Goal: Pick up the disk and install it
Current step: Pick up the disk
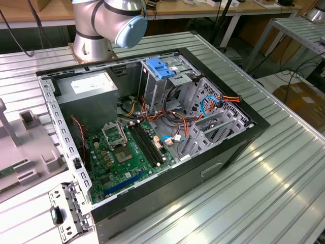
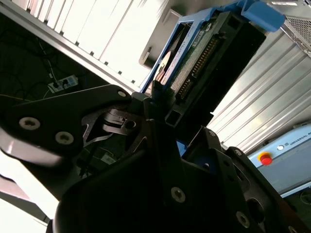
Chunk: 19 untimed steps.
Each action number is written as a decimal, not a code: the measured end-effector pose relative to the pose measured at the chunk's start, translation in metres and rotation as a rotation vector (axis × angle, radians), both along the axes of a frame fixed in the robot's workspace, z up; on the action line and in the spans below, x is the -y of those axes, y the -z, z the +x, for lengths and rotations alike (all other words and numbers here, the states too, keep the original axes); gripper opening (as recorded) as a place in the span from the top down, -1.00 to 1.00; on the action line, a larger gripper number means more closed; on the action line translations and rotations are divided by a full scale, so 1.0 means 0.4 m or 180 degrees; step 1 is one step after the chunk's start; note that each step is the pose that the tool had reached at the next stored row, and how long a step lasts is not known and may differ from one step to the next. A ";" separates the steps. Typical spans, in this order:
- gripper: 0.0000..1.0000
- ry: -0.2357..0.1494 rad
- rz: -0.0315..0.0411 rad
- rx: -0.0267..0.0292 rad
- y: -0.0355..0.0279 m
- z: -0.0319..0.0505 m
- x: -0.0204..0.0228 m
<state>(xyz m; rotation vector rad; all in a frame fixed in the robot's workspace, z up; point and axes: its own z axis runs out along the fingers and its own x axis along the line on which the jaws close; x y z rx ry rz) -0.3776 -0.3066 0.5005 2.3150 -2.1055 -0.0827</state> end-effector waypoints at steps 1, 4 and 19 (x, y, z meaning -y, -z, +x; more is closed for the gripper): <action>0.27 0.0000 0.0000 0.0000 0.000 0.002 0.000; 0.27 0.0000 0.0000 0.0000 0.000 0.008 0.000; 0.27 0.0000 0.0000 0.0000 0.000 0.019 0.000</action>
